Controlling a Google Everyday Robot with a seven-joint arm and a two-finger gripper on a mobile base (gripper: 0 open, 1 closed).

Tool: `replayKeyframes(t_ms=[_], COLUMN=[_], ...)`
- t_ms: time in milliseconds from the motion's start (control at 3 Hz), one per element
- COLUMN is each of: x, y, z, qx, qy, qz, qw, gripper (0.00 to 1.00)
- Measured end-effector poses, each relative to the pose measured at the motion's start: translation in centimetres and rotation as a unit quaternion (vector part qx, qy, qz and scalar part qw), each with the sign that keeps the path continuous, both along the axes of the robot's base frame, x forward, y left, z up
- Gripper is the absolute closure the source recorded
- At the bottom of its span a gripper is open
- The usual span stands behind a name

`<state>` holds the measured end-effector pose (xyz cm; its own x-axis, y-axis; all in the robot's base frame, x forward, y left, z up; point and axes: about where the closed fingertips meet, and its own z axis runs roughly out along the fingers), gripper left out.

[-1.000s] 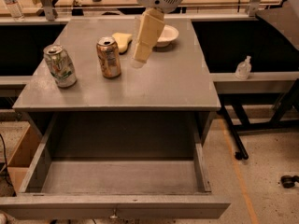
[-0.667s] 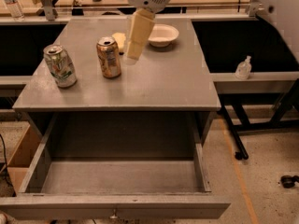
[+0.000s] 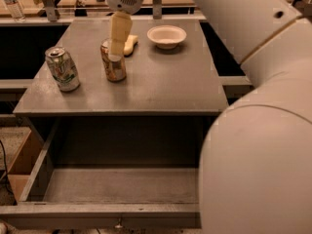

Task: Place 7up can into top drawer

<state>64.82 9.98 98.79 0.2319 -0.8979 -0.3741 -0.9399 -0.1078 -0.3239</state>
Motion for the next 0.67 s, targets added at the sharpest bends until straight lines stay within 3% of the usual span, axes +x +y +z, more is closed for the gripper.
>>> replayKeyframes(t_ms=[333, 667], x=[1.6, 1.8], y=[3.0, 6.5], z=[-0.6, -0.8], qx=[-0.013, -0.018], qy=[-0.011, -0.020], qz=[-0.011, 0.001], qw=[0.9998, 0.9997], gripper=[0.00, 0.00])
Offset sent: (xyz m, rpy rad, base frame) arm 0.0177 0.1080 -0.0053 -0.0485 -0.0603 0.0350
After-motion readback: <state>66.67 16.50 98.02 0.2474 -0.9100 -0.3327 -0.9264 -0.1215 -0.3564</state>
